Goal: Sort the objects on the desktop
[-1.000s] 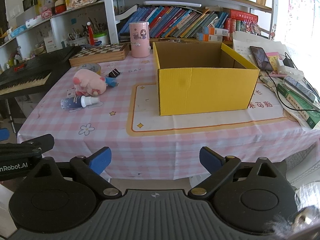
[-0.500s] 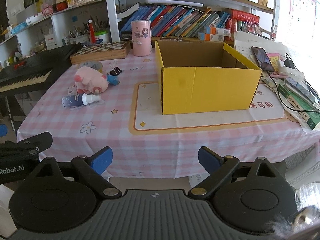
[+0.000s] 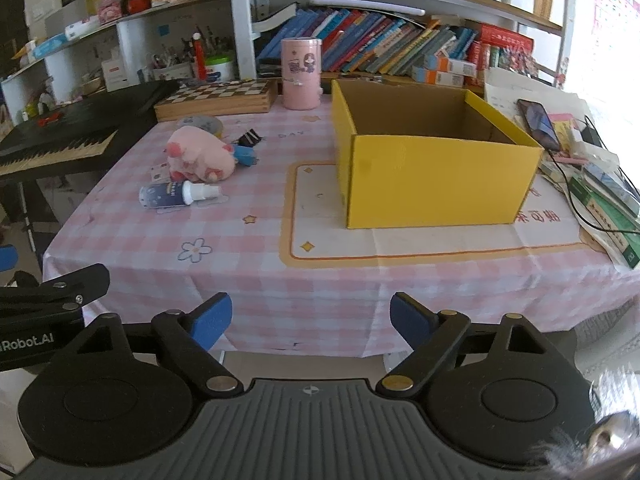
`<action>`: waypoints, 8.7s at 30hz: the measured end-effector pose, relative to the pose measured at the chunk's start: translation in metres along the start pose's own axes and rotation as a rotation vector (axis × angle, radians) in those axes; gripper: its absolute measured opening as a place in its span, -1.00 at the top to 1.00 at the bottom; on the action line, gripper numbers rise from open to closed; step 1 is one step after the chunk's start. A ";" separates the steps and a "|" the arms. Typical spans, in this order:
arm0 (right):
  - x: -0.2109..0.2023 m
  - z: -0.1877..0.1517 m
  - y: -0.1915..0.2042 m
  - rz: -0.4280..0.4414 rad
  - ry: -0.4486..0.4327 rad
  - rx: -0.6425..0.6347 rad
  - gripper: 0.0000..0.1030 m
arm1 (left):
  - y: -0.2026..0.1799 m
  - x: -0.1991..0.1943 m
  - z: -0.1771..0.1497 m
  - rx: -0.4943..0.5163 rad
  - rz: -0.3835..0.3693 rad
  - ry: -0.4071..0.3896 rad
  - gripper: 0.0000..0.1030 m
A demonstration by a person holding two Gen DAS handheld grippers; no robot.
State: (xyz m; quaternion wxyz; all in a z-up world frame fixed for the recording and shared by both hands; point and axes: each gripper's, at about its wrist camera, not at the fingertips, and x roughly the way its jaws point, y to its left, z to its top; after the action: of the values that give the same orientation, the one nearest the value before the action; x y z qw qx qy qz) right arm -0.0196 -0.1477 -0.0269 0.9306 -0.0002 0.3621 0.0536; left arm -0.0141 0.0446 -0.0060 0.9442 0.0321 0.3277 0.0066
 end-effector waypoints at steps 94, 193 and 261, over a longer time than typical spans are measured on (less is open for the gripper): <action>0.239 0.189 0.086 0.470 0.087 -0.410 -0.40 | 0.057 0.227 0.071 0.111 -0.187 0.291 0.28; -0.030 -0.004 -0.064 0.029 0.093 0.201 -0.18 | -0.041 0.002 0.025 -0.039 -0.531 0.124 0.40; 0.122 0.193 -0.254 0.221 -0.013 -0.077 -0.18 | -0.232 0.150 0.184 -0.081 -0.296 0.055 0.40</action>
State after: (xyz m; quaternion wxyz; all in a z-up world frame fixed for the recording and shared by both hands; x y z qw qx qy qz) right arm 0.2250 -0.3808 0.0232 0.9206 0.0044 0.3517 0.1696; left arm 0.2154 -0.1926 0.0304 0.9261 -0.0547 0.3540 -0.1183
